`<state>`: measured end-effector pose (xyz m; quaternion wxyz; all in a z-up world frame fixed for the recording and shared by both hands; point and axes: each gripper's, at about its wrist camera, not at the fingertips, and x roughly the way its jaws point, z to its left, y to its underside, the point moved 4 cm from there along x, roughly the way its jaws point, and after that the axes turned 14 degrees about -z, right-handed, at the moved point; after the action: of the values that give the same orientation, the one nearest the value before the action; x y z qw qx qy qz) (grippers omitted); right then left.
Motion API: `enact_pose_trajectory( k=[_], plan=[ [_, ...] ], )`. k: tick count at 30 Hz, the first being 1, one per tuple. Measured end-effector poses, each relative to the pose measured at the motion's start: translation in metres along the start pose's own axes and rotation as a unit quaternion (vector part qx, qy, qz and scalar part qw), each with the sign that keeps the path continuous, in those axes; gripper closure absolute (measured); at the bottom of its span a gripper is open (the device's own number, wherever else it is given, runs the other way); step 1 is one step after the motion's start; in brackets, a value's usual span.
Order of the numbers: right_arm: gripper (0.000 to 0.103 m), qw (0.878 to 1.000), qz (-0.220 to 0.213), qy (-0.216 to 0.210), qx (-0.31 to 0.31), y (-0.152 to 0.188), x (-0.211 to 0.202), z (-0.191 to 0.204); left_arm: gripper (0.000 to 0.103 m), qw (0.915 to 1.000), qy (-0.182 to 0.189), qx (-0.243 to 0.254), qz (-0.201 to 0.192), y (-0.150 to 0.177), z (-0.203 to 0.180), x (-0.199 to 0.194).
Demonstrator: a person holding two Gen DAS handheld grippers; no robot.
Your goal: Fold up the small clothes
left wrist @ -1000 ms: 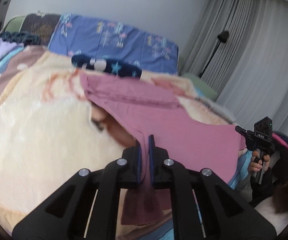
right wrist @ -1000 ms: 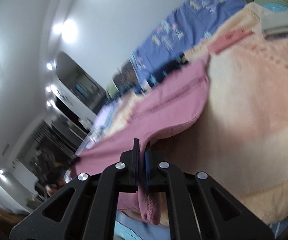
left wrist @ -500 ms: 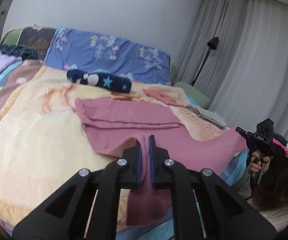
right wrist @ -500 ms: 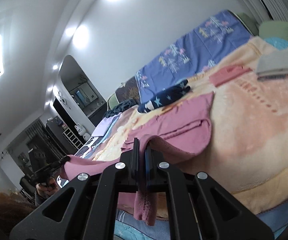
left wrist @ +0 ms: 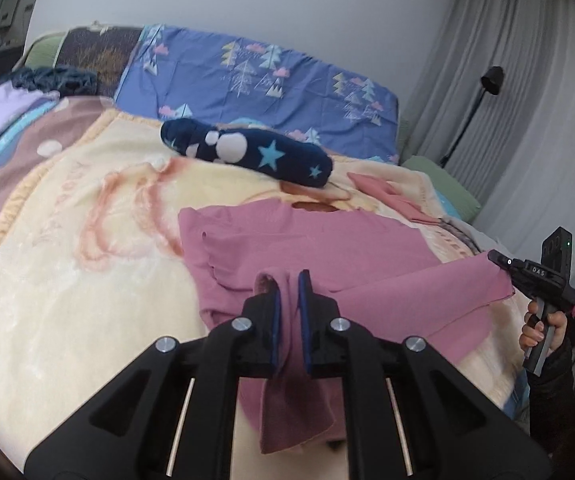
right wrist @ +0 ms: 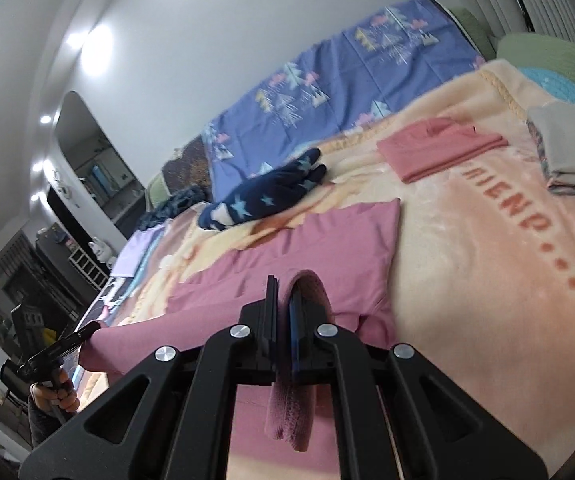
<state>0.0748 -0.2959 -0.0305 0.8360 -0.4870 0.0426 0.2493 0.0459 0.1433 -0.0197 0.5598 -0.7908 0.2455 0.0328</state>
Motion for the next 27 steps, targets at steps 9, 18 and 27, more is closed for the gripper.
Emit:
enact_pose_trajectory(
  k=[9, 18, 27],
  plan=[
    [0.097, 0.997, 0.058, 0.038, 0.029, 0.023, 0.055, -0.038, 0.092, 0.9958, -0.024, -0.055, 0.069, 0.031, 0.048, 0.075],
    [0.085, 0.996, 0.078, 0.027, -0.045, 0.035, 0.017, -0.019, 0.069, 0.9964, -0.012, -0.04, 0.074, 0.041, 0.044, 0.037],
    [0.099, 0.996, 0.076, 0.018, -0.033, 0.039, 0.003, -0.018, 0.1, 0.9948, -0.012, -0.059, 0.082, 0.049, 0.047, 0.02]
  ],
)
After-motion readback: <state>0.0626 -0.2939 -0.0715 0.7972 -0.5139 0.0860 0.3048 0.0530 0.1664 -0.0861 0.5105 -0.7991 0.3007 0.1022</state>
